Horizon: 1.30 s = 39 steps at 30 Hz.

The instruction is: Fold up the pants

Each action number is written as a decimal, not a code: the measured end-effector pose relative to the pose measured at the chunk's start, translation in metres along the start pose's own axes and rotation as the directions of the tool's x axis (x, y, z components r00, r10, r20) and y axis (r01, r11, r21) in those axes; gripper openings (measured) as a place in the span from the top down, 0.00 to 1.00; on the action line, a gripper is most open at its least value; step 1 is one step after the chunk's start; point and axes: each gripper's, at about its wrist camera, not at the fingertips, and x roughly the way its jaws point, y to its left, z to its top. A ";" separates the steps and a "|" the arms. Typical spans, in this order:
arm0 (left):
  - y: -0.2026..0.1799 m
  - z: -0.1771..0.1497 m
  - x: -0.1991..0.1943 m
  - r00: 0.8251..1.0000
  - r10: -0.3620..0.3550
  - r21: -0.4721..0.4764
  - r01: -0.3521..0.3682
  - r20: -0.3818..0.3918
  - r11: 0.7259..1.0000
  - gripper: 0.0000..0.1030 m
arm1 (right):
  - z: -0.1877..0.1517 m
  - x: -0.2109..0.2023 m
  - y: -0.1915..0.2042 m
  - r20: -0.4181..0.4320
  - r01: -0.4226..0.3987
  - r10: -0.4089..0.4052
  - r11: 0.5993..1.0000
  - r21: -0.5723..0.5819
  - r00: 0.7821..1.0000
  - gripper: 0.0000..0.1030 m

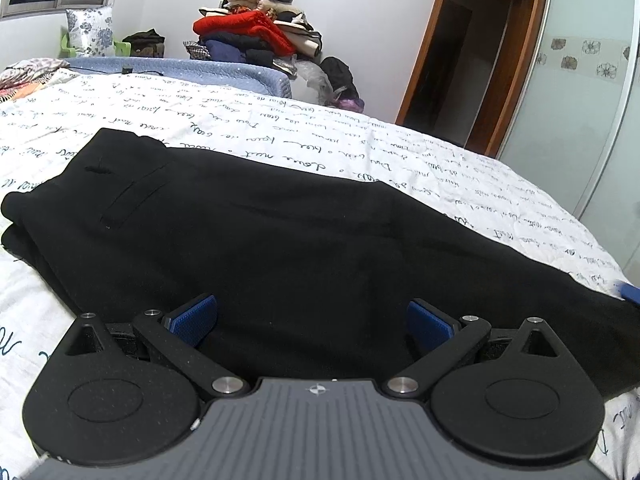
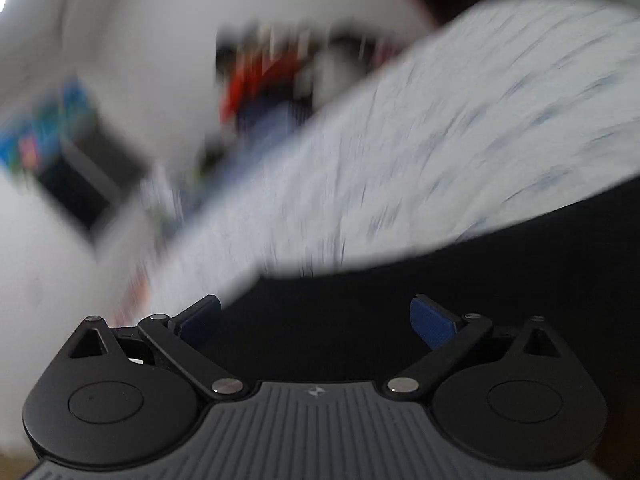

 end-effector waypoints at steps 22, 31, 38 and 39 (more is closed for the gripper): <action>-0.014 -0.001 0.007 0.997 0.067 0.078 -0.064 -0.032 0.995 0.01 | 0.036 -0.165 -0.163 0.307 0.131 -0.328 0.844 0.520 0.893 0.00; -0.015 -0.001 0.007 0.997 0.071 0.083 -0.068 -0.034 0.994 0.01 | 0.041 -0.145 -0.157 0.242 0.120 -0.260 0.872 0.474 0.935 0.00; -0.014 -0.001 0.007 0.997 0.073 0.086 -0.070 -0.034 0.994 0.01 | 0.030 -0.137 -0.157 0.326 0.165 -0.346 0.865 0.473 0.880 0.95; -0.014 -0.001 0.007 0.997 0.074 0.087 -0.071 -0.034 0.994 0.01 | 0.026 -0.134 -0.165 0.310 0.149 -0.339 0.851 0.503 0.888 0.95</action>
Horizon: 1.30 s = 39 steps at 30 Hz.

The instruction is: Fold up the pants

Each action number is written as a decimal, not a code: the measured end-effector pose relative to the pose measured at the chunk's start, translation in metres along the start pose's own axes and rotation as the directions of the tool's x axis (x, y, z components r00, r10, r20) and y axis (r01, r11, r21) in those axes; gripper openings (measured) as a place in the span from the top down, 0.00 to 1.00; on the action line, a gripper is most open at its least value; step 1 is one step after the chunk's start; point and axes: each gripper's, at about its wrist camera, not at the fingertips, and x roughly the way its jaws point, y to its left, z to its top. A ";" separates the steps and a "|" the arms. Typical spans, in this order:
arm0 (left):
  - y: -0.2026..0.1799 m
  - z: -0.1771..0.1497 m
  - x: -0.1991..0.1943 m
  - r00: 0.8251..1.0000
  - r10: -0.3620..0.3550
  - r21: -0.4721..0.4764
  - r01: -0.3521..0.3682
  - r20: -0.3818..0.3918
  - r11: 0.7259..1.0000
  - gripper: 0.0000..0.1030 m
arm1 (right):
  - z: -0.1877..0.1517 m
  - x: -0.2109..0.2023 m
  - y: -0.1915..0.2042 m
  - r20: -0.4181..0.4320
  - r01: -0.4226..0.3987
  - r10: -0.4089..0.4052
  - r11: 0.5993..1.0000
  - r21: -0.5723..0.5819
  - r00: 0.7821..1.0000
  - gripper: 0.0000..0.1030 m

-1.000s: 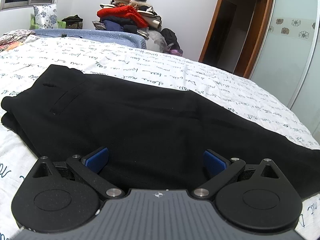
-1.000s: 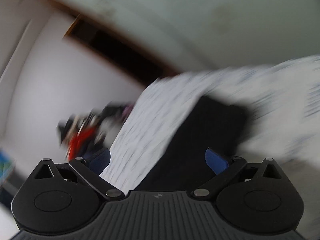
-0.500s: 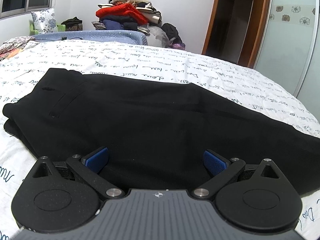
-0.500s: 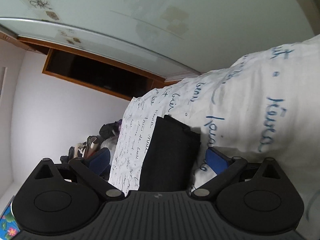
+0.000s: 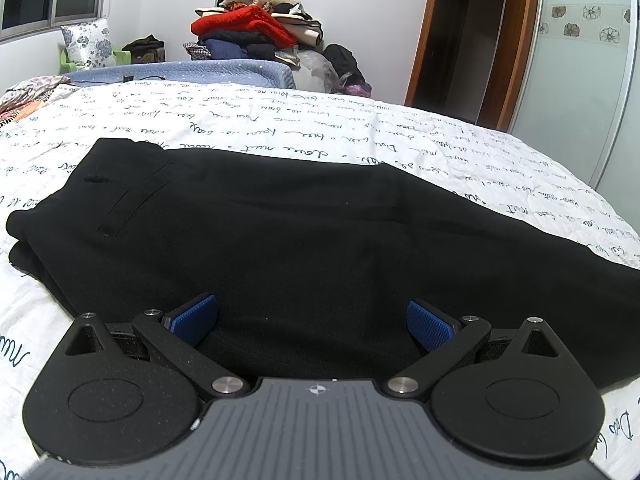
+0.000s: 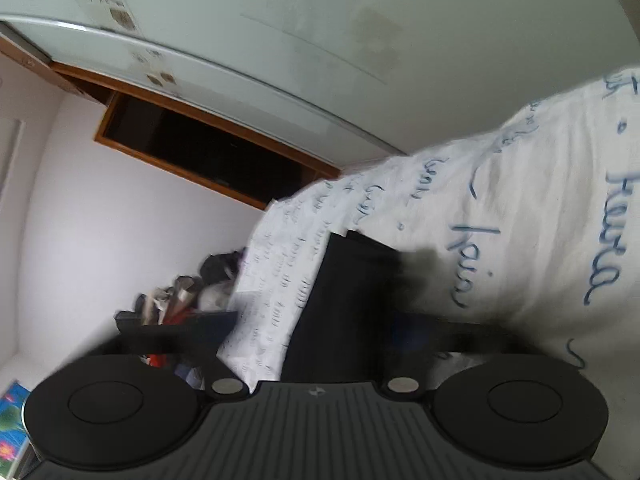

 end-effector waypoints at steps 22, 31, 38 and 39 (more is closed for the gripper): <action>0.001 -0.001 -0.001 1.000 0.004 0.005 -0.004 -0.001 1.000 0.01 | -0.003 0.008 -0.011 0.048 -0.017 0.011 0.992 0.127 0.999 0.71; -0.001 0.000 -0.002 1.000 0.010 0.017 -0.010 -0.005 1.000 0.01 | -0.004 0.010 -0.004 0.081 0.019 -0.025 0.997 0.076 0.996 0.67; -0.024 0.024 -0.031 0.985 -0.175 -0.021 0.174 -0.012 0.984 0.02 | -0.005 0.014 -0.006 0.106 0.078 -0.080 0.997 0.027 0.991 0.95; -0.031 0.031 -0.035 0.976 -0.217 -0.025 0.217 -0.016 0.976 0.02 | -0.007 0.012 -0.003 0.114 0.088 -0.087 0.996 -0.006 0.990 0.95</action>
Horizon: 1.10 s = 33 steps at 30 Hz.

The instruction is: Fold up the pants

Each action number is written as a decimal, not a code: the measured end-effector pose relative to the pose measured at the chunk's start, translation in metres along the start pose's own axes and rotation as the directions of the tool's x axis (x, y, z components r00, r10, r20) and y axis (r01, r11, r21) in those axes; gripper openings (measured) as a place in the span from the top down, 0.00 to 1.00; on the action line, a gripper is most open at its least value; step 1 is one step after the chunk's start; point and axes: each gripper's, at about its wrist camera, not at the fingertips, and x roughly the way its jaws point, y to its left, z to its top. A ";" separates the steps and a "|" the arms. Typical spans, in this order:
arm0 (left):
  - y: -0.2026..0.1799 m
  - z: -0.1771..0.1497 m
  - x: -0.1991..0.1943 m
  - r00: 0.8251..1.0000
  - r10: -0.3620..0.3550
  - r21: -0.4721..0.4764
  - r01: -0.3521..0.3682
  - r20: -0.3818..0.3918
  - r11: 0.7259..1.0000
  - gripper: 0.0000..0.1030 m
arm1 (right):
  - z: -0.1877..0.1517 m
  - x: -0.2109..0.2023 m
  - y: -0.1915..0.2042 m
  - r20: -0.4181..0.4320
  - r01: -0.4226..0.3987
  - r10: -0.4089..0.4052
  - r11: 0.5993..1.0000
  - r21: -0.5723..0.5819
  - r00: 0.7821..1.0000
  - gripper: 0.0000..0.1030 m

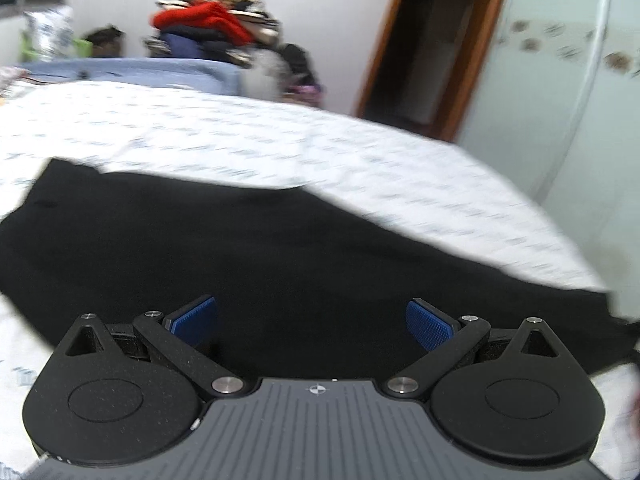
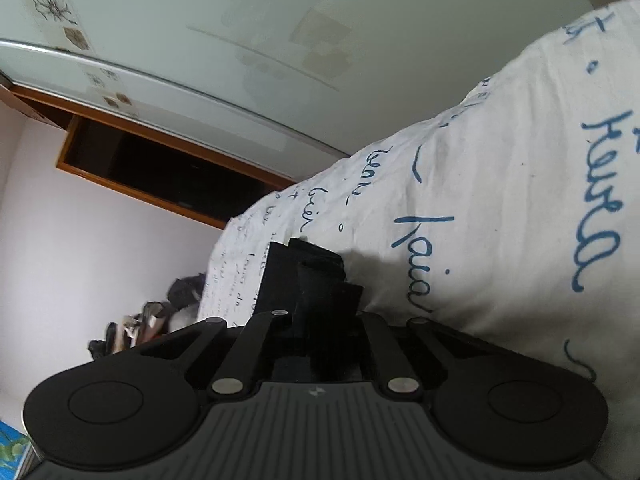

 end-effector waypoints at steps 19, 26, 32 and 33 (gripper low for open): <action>-0.369 0.046 0.153 0.664 -0.454 0.125 0.634 -0.595 0.763 0.22 | -0.132 -0.029 0.109 0.139 0.133 0.004 0.279 -0.951 0.990 0.95; -0.345 0.041 0.176 0.740 -0.331 0.144 0.497 -0.586 0.856 0.83 | -0.132 -0.024 0.110 0.123 0.121 -0.011 0.276 -0.953 0.992 0.95; -0.304 0.050 0.180 0.733 -0.351 0.039 0.456 -0.582 0.889 0.89 | -0.151 -0.025 0.117 0.094 0.098 -0.030 0.186 -0.978 0.995 0.95; -0.297 0.052 0.178 0.733 -0.355 0.035 0.459 -0.580 0.888 0.89 | -0.156 -0.026 0.120 0.092 0.096 -0.031 0.161 -0.982 0.995 0.95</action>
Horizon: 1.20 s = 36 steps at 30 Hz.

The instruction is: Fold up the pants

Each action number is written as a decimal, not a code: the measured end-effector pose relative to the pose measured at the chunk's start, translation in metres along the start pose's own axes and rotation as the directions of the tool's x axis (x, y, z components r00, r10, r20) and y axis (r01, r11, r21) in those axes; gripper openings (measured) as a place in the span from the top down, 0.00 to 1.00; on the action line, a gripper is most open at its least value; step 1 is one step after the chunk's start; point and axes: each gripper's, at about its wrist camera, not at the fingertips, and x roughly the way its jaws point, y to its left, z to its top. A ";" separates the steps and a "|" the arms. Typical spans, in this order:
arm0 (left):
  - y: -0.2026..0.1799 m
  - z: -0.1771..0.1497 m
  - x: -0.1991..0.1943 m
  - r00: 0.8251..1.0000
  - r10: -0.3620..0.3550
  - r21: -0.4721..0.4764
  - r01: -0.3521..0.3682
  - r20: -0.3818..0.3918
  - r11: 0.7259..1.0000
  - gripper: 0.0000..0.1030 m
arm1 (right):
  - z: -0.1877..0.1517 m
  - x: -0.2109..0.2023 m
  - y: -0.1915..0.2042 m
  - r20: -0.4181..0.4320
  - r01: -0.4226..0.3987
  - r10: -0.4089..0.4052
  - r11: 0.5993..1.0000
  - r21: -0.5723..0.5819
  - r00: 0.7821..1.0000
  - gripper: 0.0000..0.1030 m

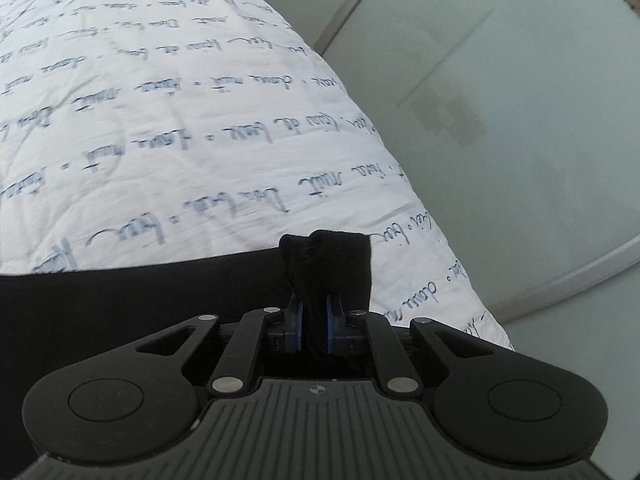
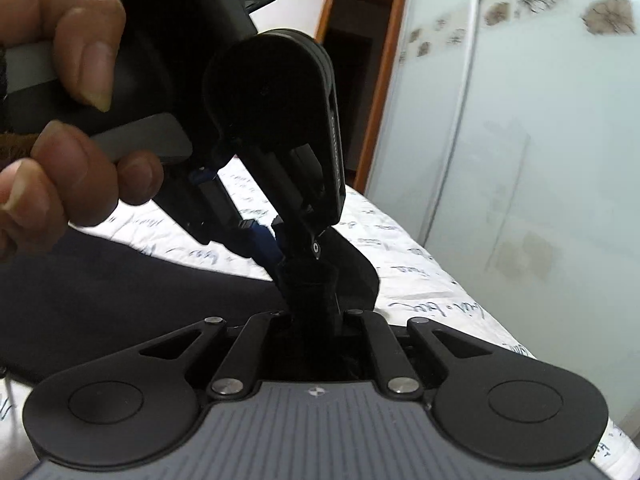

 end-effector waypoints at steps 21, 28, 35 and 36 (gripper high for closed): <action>0.224 -0.076 -0.126 0.992 0.009 -0.406 0.044 0.128 0.913 0.89 | 0.044 -0.024 0.181 -0.077 -0.331 0.325 0.878 -0.347 0.943 0.95; 0.263 -0.095 -0.161 0.982 0.040 -0.475 0.053 0.183 0.879 0.90 | 0.050 -0.042 0.222 -0.067 -0.399 0.410 0.816 -0.419 0.909 0.95; 0.288 -0.109 -0.176 0.980 0.050 -0.501 0.055 0.195 0.863 0.90 | 0.044 -0.058 0.250 -0.074 -0.430 0.446 0.786 -0.444 0.892 0.93; 0.290 -0.110 -0.176 0.979 0.047 -0.505 0.060 0.196 0.861 0.90 | 0.042 -0.057 0.245 -0.076 -0.434 0.449 0.785 -0.443 0.890 0.93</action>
